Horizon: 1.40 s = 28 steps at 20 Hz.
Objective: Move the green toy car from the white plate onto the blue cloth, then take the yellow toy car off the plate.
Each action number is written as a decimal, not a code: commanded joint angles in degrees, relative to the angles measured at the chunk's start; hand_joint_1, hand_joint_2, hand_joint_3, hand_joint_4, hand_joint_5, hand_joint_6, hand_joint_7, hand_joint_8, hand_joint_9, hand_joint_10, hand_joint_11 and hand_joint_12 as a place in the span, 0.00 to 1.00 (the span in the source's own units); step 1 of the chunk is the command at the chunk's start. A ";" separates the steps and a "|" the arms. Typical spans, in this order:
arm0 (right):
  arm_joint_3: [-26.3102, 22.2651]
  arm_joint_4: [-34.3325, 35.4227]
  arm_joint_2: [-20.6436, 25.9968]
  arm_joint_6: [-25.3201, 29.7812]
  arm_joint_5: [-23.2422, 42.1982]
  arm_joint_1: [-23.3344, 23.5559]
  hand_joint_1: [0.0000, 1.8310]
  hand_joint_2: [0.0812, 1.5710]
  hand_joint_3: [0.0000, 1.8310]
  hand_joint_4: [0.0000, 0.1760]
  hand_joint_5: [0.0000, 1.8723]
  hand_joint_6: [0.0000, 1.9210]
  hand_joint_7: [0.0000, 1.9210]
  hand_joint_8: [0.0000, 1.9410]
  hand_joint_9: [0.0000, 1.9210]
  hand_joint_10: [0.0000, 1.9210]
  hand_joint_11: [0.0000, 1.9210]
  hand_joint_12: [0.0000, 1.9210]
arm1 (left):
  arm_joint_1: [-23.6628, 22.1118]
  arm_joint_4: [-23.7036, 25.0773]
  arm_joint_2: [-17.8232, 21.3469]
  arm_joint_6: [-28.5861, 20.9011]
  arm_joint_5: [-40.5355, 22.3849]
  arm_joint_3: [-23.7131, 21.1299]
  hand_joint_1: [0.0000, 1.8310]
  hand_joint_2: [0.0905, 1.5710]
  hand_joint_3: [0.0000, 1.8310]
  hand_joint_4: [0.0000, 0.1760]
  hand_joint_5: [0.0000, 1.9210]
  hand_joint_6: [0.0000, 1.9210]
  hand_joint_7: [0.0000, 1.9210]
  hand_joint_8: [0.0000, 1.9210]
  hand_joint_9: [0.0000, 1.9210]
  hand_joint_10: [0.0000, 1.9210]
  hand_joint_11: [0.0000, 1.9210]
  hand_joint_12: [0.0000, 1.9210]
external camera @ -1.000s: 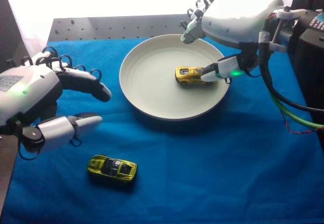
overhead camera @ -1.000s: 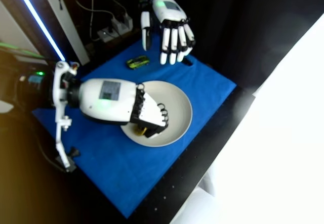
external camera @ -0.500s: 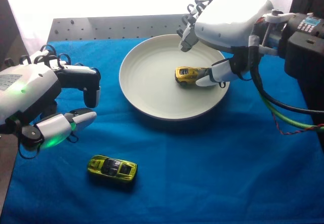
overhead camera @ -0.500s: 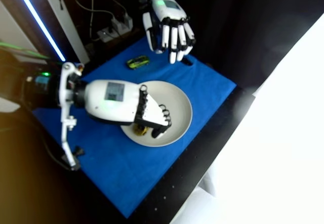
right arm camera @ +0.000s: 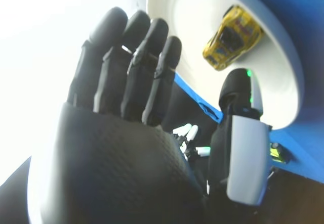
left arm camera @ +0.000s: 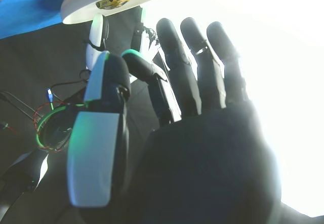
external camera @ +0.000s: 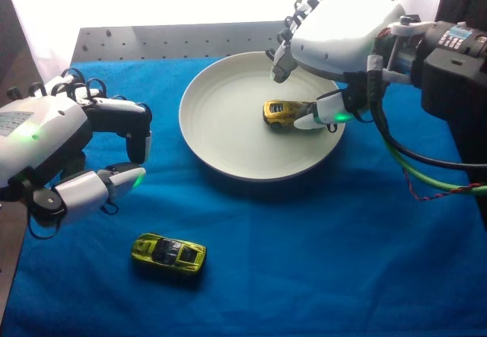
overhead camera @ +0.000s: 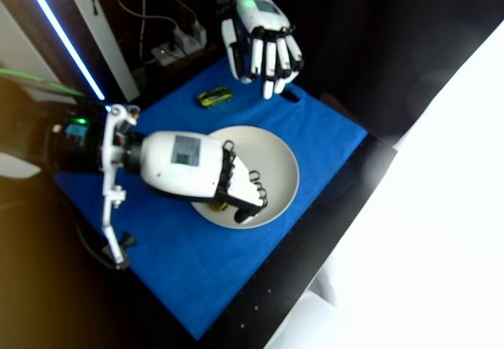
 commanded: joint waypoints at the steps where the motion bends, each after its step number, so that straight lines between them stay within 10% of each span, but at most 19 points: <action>1: 0.26 0.17 -0.21 -0.15 6.16 0.85 0.45 0.65 0.00 0.00 0.41 0.11 0.43 0.03 0.30 0.36 0.18 0.79 | -0.41 1.25 0.26 -0.15 -6.90 -0.05 0.46 0.80 0.00 1.00 0.35 0.75 0.37 0.09 0.18 0.46 0.01 0.81; 6: 0.34 0.16 -0.57 -0.15 5.84 0.84 0.44 0.63 0.00 0.00 0.40 0.08 0.46 0.04 0.31 0.49 0.22 0.85 | -0.41 1.23 0.25 -0.16 -6.91 -0.06 0.47 0.79 0.00 1.00 0.36 0.73 0.35 0.16 0.18 0.50 0.02 0.83; 12: 0.89 0.15 -1.06 -0.15 5.00 0.83 0.44 0.64 0.00 0.00 0.40 0.02 0.43 0.01 0.32 0.34 0.18 0.79 | -0.41 1.23 0.23 -0.17 -7.00 -0.17 0.46 0.80 0.00 1.00 0.35 0.75 0.28 0.32 0.17 0.53 0.04 0.81; 28: 2.40 0.17 -2.45 -0.15 3.30 0.75 0.45 0.65 0.00 0.00 0.43 0.00 0.50 0.02 0.36 0.45 0.27 0.83 | -0.40 1.25 0.22 -0.35 -7.33 -0.29 0.47 0.79 0.00 1.00 0.36 0.74 0.29 0.30 0.19 0.50 0.06 0.80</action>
